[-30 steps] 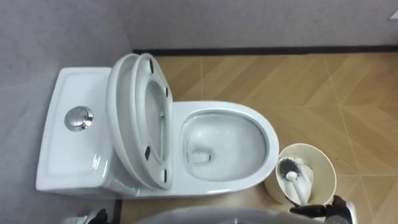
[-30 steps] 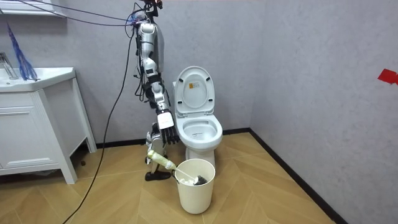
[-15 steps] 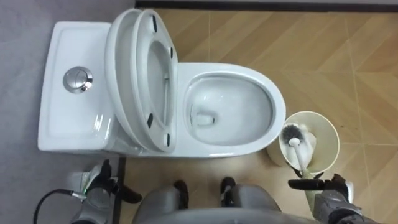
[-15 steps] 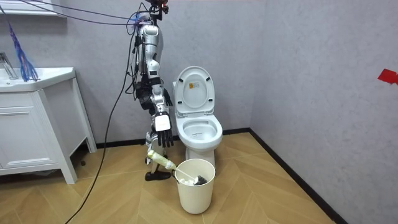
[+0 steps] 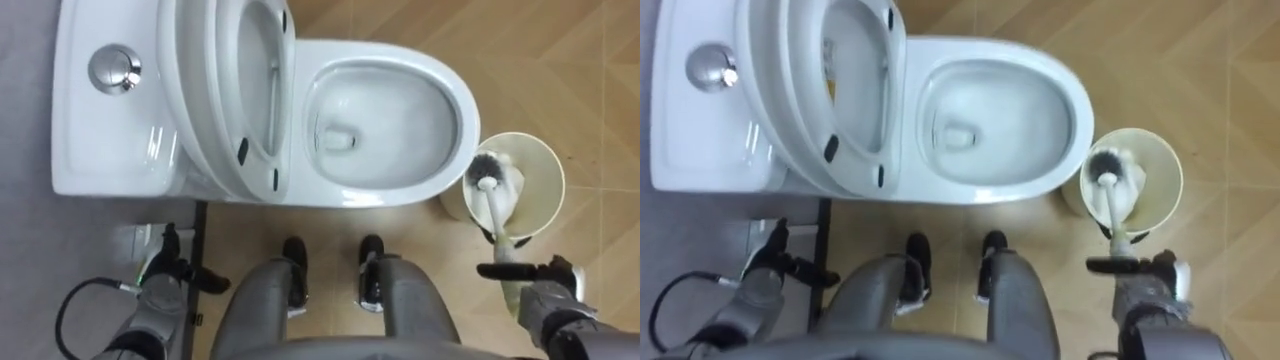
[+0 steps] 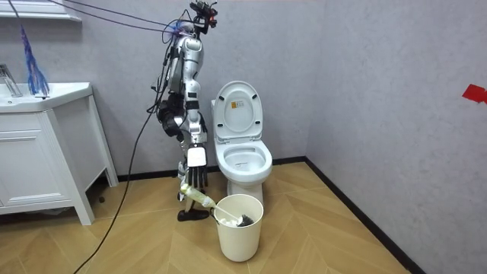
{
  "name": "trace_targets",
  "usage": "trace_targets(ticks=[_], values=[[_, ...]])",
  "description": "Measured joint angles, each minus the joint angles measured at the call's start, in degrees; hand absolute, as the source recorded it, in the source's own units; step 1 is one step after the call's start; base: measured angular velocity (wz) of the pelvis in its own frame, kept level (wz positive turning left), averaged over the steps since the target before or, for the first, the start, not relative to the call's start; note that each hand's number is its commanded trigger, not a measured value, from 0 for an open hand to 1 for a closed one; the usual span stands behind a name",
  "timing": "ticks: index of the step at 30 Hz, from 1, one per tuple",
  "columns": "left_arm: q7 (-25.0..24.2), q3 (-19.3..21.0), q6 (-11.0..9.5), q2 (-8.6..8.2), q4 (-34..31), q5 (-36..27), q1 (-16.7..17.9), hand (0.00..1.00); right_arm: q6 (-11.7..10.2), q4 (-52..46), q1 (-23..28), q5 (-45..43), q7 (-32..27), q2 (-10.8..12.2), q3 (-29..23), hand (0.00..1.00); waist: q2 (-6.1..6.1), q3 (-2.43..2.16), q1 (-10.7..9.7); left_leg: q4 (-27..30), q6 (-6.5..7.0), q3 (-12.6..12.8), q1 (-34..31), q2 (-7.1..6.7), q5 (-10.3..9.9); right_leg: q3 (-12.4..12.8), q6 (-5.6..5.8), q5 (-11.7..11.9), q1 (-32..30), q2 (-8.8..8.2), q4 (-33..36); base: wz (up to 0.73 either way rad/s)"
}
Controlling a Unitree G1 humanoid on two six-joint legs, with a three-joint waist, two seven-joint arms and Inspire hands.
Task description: Brush toilet
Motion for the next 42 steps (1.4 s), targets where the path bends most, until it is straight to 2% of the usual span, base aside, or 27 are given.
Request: trace_targets(ticks=[4,6,7,9,12,16,18,23,25,29,34,37,42], values=[[0.84,-2.6,0.1,0.41,-0.53,-0.01,-2.09,0.0,0.87,0.16,-1.75,1.01,-0.03,-0.68,2.21,0.0,-0.42,0.41,0.72,4.54,0.09,-0.64,-5.09,-0.28,-0.22,-0.04,0.04,-0.75,-4.65,-0.58,4.17,0.06],[1.27,-2.94,0.13,0.36,-1.41,-0.02,-3.16,0.0,0.89,0.21,-2.75,1.14,-0.03,-1.29,2.95,0.0,-0.37,0.47,1.22,6.97,0.19,-1.22,-7.92,-0.27,-1.37,-0.1,-0.07,-1.58,-7.41,-0.52,6.58,0.08],[1.67,-2.9,0.13,0.42,-1.81,-0.05,-3.74,0.0,0.94,0.21,-3.53,1.64,-0.02,-1.74,3.54,0.0,-0.31,0.75,1.4,8.37,0.27,-1.61,-9.78,-0.43,-1.7,-0.16,-0.03,-2.14,-9.08,-0.68,7.93,0.13],[2.08,-3.01,0.11,0.43,-2.09,-1.51,-4.05,0.0,0.95,0.2,-4.3,2.49,0.02,-2.31,4.47,0.0,-0.22,0.84,1.98,10.14,0.28,-1.84,-11.85,-0.36,-2.05,-0.11,0.0,-2.41,-10.95,-0.61,9.48,0.05],[2.75,-5.1,0.39,1.05,-3.01,-4.57,-3.94,0.0,1.6,0.1,-5.16,3.94,0.68,-3.77,6.76,0.0,-0.17,0.89,3.01,12.13,0.29,-1.99,-15.03,-0.46,-2.13,-0.05,0.06,-2.49,-14.1,-0.75,11.56,0.01],[2.94,-7.35,0.54,2.83,-4.17,-6.62,-4.7,0.0,2.06,-0.09,-6.86,4.26,1.32,-4.93,8.82,0.0,-0.27,0.95,3.07,14.31,0.11,-2.09,-19.69,-0.55,-1.92,-0.13,-0.19,-2.29,-18.76,-1.05,13.92,0.04],[3.01,-7.58,0.97,3.12,-5.19,-6.61,-5.28,0.0,2.17,-0.04,-7.28,4.6,1.99,-5.85,9.68,0.0,-0.38,1.01,3.07,15.76,0.31,-2.09,-21.64,-0.85,-1.89,-0.2,-0.41,-2.49,-20.9,-1.55,15.79,0.06],[3.83,-8.88,1.31,3.74,-7.82,-6.65,-5.69,0.0,2.77,-0.05,-8.07,4.56,3.25,-7.19,11.11,0.0,-0.39,1.09,3.22,20.06,0.35,-2.43,-25.35,-0.8,-3.16,-0.65,-0.68,-3.82,-24.21,-1.9,19.71,0.03],[3.83,-9.52,1.52,4.03,-8.94,-6.66,-5.89,0.0,2.87,-0.16,-8.15,4.62,3.61,-7.8,11.79,0.0,-0.36,1.09,3.23,21.89,0.46,-2.54,-27.27,-1.19,-3.68,-0.95,-0.8,-4.66,-26.11,-2.67,21.92,0.11],[3.85,-9.7,2.23,4.49,-9.58,-6.78,-5.93,0.0,3.36,-0.14,-8.59,5.09,5.19,-7.93,11.8,0.0,-0.33,1.08,3.61,24.1,0.53,-2.39,-29.8,-1.24,-4.11,-0.51,-0.72,-5.21,-28.77,-2.72,24.3,0.03],[4.41,-9.81,2.66,5.29,-9.67,-8.84,-5.92,0.0,3.37,0.0,-8.6,9.71,6.34,-8.3,12.94,0.0,-0.23,1.05,4.29,27.77,0.55,-1.88,-33.24,-1.26,-5.21,-0.09,-0.98,-6.87,-32.55,-3.52,28.94,0.06],[5.29,-10.6,2.68,5.39,-9.88,-9.46,-6.09,0.0,3.42,0.12,-8.63,11.43,6.64,-8.34,13.04,0.0,-0.06,1.08,4.29,30.25,0.19,-1.9,-34.94,-1.27,-6.15,-0.01,-1.21,-7.69,-34.19,-3.6,31.34,0.01],[5.52,-10.8,2.48,5.38,-10.93,-11.16,-6.44,0.0,3.28,0.14,-8.79,13.91,7.05,-8.38,13.07,0.0,0.0,1.1,4.13,32.51,0.06,-1.88,-37.34,-1.25,-6.58,0.07,-1.5,-8.15,-36.65,-3.64,33.61,0.0]])
